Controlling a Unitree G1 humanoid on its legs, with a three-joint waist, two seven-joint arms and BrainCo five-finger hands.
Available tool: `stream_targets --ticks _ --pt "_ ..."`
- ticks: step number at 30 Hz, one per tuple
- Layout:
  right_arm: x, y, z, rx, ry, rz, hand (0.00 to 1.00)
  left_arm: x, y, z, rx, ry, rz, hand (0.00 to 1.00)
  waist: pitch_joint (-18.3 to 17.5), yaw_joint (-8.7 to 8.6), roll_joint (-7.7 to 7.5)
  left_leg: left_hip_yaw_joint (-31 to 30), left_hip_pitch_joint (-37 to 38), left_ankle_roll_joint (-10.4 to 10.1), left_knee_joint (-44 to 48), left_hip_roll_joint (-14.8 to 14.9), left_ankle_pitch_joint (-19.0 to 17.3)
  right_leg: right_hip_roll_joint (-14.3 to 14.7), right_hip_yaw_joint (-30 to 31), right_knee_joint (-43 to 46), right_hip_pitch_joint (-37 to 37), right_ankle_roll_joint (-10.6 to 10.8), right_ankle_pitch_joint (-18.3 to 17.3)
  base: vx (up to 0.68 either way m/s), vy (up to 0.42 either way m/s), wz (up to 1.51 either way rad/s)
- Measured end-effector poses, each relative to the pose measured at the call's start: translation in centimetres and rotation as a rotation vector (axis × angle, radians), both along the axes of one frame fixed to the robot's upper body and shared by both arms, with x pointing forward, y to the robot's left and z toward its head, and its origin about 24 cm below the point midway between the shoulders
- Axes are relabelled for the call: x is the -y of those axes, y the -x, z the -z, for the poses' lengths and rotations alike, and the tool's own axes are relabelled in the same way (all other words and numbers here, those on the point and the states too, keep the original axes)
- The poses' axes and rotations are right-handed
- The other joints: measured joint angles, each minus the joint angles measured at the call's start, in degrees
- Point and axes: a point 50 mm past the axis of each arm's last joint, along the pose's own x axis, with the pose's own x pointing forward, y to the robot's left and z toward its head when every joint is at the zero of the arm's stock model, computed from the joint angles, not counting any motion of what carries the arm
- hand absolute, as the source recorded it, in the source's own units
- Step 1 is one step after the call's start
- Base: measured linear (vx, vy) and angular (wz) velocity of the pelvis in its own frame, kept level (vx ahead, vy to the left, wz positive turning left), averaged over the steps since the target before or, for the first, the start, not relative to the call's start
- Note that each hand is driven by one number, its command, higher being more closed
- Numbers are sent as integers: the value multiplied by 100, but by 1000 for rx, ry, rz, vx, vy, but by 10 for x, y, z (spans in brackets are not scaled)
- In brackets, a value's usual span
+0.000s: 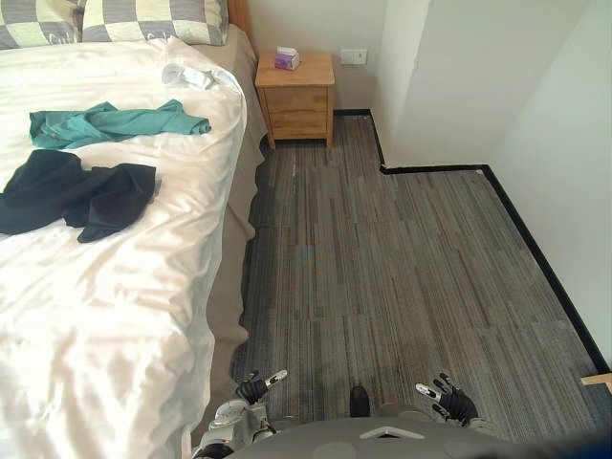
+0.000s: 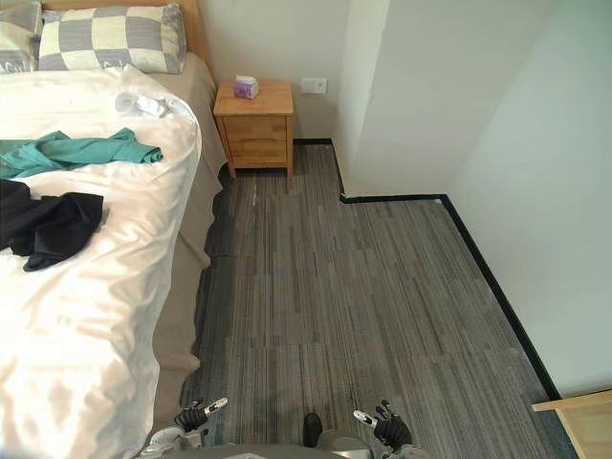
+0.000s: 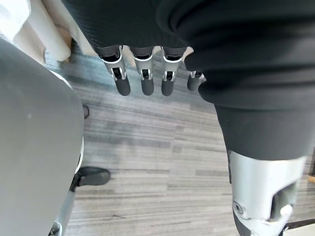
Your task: Tidy the bed and pick cloth on bed and put in laundry
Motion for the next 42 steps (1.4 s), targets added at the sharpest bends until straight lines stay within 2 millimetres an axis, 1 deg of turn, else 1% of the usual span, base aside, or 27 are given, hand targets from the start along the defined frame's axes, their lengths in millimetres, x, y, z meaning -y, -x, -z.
stream_targets --ticks 9,11,13,14,15,16,17,18,20,22,24,25,27,28,29,30,31,32,33,34,35,36,37,39,40,41,42 --pt "-2 1 1 -13 -2 25 0 -3 1 0 -3 14 -54 0 58 3 -41 9 -50 -41 57 27 -24 -5 -40 0 -7 -12 -91 0 0 2" --pt "-2 2 1 -25 -7 56 0 -5 2 0 1 43 -142 0 166 15 2 67 -331 -457 490 211 -338 24 -282 27 -34 -121 -193 -4 -8 0" --pt "-2 0 0 -22 -9 67 0 -10 6 -1 5 49 -200 0 213 118 26 206 -521 -531 1024 388 -451 60 -433 153 -82 -201 -268 43 -46 -21" --pt "-5 -1 0 -24 -16 84 0 -15 1 -3 27 53 -230 0 365 128 -59 339 -985 -504 2175 547 -327 7 -409 326 -125 -260 -420 37 -71 -13" --pt "-5 -1 0 -27 -20 87 0 -17 -2 -5 47 62 -246 0 430 141 -83 342 -1221 -500 2686 586 -189 -51 -385 429 -119 -281 -488 31 -66 -9" --pt "-6 -1 1 -33 -21 83 0 -16 -4 -6 64 75 -254 0 501 197 -146 325 -1417 -411 2927 532 -277 -160 -312 569 -85 -270 -599 87 -41 -16" --pt "-3 -2 1 -46 -15 89 0 -15 -5 -7 72 83 -258 0 557 177 -113 338 -1520 -260 2595 362 -394 -359 -257 631 -35 -235 -689 107 -18 -18" --pt "-1 -1 0 -47 -10 93 0 -13 -5 -6 71 91 -266 0 574 154 -62 338 -1546 -261 2301 272 -380 -438 -227 614 -6 -206 -707 135 36 -19" --pt "8 -4 -2 -43 12 90 0 -6 -5 -6 77 113 -279 0 670 146 138 343 -1635 -280 1252 96 -20 -587 -130 474 171 -136 -745 239 81 -12" --pt "10 -2 -2 -48 18 89 0 -6 -6 -6 84 123 -292 0 693 160 186 348 -1818 -299 655 50 440 -632 -131 348 325 -20 -778 281 91 7" --pt "12 0 -1 -58 31 74 0 -7 -7 -6 95 139 -301 0 743 190 249 352 -2080 -310 141 89 1059 -623 -131 244 589 152 -933 350 112 3" --pt "13 0 -1 -59 33 75 0 -7 -7 -7 96 141 -300 0 755 193 278 371 -2131 -297 69 109 1166 -615 -127 248 643 201 -997 388 149 -18" --pt "13 0 -1 -62 33 68 0 -11 -5 -7 94 133 -304 0 761 288 270 548 -2136 -27 161 154 1655 -701 21 342 767 370 -1285 410 191 -42" --pt "11 -3 -1 -55 27 46 0 -15 -3 -7 93 126 -315 0 712 346 198 705 -2129 327 460 49 1550 -917 112 509 773 413 -1526 547 242 -57" --pt "6 -10 0 -47 13 25 0 -20 1 -7 84 116 -315 0 616 341 47 836 -2276 449 855 -47 1098 -1123 60 874 629 368 -1712 569 222 -51" --pt "5 -13 -1 -37 10 19 0 -22 2 -6 78 117 -311 0 599 329 31 874 -2353 570 1025 -58 917 -1186 -12 1349 435 498 -1786 471 139 -28" --pt "6 -16 -2 -25 8 22 0 -22 3 -6 61 124 -310 0 594 316 13 914 -2396 692 1256 -119 616 -1343 -119 2528 -36 733 -1980 463 119 -9" --pt "7 -16 -2 -24 8 33 0 -24 6 -5 40 117 -304 0 612 309 -61 918 -2249 772 1364 -272 360 -1542 -133 3729 -453 917 -1881 465 125 4" --pt "6 -15 -2 -25 3 40 0 -26 7 -5 31 111 -299 0 619 293 -108 909 -2105 779 1353 -372 263 -1664 -79 4349 -662 993 -1701 482 109 29" --pt "2 -15 -1 -23 -7 46 0 -29 12 -4 5 98 -282 0 627 252 -169 809 -1767 748 1256 -556 123 -1864 -31 5588 -1093 1028 -1148 500 60 52" --pt "2 -14 -1 -19 -9 57 0 -30 17 -2 -22 91 -264 0 642 157 -212 692 -1394 719 1150 -635 11 -1960 -115 6383 -1358 1040 -1094 510 26 57" --pt "2 -14 -2 -13 -9 62 0 -30 20 -1 -37 92 -260 0 632 141 -204 608 -1217 734 1080 -644 -19 -1961 -194 6564 -1453 970 -1136 529 -28 57" --pt "2 -15 -2 1 -12 76 0 -30 21 -1 -45 88 -256 0 662 143 -139 462 -824 725 872 -645 -31 -1935 -466 6680 -1633 863 -1385 533 -87 64" --pt "3 -15 -3 21 -22 126 0 -28 22 0 -53 75 -237 0 679 51 -101 152 -264 724 463 -493 -38 -1699 -983 5951 -1884 744 -1753 566 -171 76" --pt "4 -16 -3 25 -20 141 0 -27 21 0 -48 74 -226 0 674 15 -72 74 -162 707 375 -413 -46 -1587 -1104 5576 -1964 677 -1794 473 -235 65" --pt "5 -19 -5 38 -18 159 0 -25 19 0 -38 78 -222 0 704 -8 22 -44 -24 651 286 -263 -77 -1387 -1233 4892 -2053 638 -1781 451 -281 71" --pt "6 -22 -7 62 -18 179 0 -22 15 -1 -26 81 -200 0 739 -63 92 -160 176 533 153 -49 -145 -1083 -1261 3356 -2235 524 -1372 444 -302 67"
